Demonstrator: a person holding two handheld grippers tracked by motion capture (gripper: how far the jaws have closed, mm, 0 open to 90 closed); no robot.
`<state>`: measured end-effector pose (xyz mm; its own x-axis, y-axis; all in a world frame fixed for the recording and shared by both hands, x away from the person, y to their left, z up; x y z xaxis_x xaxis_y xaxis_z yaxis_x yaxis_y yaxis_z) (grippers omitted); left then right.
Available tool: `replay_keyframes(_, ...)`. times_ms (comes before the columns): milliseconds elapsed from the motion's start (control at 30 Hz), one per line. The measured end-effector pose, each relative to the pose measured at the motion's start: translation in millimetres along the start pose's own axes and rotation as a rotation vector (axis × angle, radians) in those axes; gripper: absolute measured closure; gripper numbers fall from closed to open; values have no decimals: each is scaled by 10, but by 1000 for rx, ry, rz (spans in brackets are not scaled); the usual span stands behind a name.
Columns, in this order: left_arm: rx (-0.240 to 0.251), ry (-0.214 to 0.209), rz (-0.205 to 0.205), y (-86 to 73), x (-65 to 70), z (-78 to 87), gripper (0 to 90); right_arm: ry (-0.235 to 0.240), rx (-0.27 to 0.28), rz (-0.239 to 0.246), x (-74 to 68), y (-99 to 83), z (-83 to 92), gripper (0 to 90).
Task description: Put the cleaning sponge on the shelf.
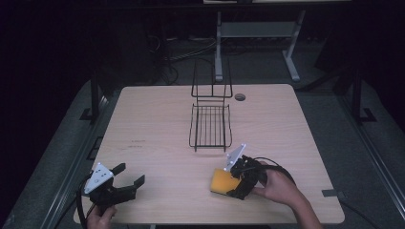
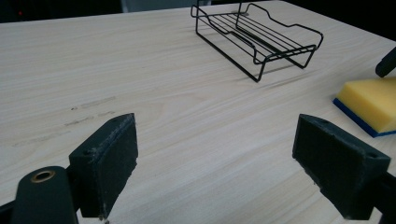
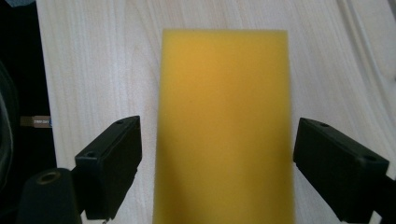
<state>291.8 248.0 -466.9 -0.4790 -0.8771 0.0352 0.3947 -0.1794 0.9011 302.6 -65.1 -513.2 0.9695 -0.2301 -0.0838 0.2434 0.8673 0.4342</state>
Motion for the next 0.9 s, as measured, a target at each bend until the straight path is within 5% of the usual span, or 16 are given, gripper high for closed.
replay_keyframes(900, 1, 0, 5, 0, -8, 1, 135, 9, -68, -6, 51, -50, -222, 153)
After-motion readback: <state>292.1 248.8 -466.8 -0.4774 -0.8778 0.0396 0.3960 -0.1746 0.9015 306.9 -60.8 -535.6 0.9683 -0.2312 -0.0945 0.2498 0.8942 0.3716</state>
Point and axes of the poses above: each handheld gripper's, and its own axes: z roughly backward along the jaws, y roughly out of its top, x roughly to its right, the point moved 10 cm from there along -z, roughly forward along the jaws, and after that the axes turned 3 degrees about y, right-handed, at the moved point
